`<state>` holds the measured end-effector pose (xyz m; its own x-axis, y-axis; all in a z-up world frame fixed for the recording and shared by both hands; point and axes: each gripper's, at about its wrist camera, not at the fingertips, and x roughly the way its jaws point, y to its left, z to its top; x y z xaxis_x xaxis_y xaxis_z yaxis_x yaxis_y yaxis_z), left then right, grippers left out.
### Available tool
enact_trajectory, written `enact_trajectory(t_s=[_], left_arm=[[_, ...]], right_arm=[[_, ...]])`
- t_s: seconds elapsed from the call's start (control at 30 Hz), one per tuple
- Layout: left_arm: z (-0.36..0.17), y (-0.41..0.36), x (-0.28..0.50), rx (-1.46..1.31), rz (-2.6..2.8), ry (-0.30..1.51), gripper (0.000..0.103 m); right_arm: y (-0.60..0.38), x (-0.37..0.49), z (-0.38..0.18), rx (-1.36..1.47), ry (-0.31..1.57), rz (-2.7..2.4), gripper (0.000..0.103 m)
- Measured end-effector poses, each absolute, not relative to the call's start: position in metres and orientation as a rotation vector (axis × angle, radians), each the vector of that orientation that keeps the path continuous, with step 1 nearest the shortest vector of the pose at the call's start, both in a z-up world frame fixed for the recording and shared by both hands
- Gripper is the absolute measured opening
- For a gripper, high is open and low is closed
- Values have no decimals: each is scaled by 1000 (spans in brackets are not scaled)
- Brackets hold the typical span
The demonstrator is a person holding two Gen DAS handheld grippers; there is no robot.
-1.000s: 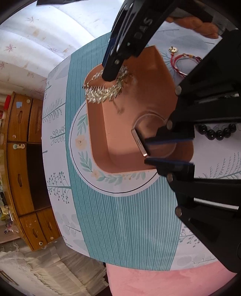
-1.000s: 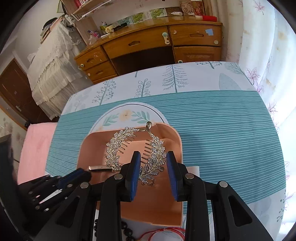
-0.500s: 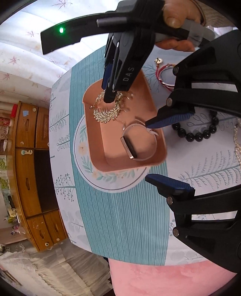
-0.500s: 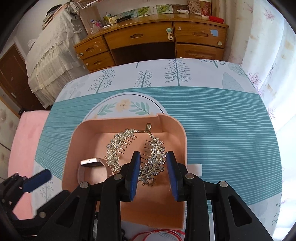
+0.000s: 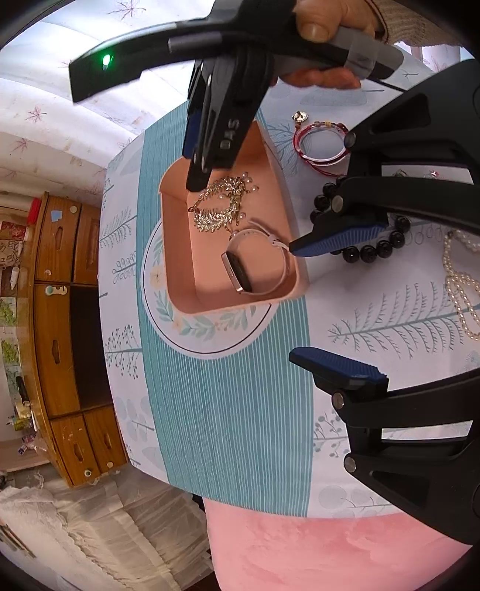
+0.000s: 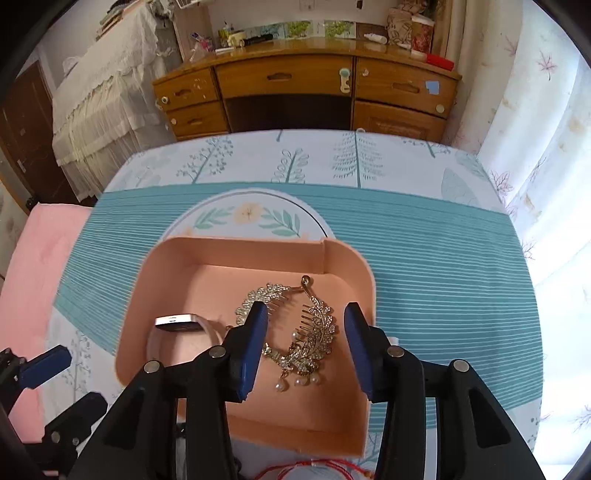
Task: Organize jewelry
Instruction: 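Lower the smartwatch into the pink box while the right gripper releases the comb there, then withdraw both grippers from the pink box back over the table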
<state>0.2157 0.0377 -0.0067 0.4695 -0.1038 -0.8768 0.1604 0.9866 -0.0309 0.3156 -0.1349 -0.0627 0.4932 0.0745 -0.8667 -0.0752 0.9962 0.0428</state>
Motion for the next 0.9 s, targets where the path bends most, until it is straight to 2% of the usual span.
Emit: enact_trajectory(t_s=[0.3, 0.53, 0.9], left_arm=[[24, 29, 176, 154, -182, 921, 48], [23, 27, 145, 138, -263, 1032, 48], [9, 51, 81, 142, -245, 1079, 48]], right_arm=[[-147, 258, -38, 22, 1054, 126, 44], [-148, 180, -27, 34, 1057, 192, 44], [-137, 67, -35, 38, 1138, 314, 44]])
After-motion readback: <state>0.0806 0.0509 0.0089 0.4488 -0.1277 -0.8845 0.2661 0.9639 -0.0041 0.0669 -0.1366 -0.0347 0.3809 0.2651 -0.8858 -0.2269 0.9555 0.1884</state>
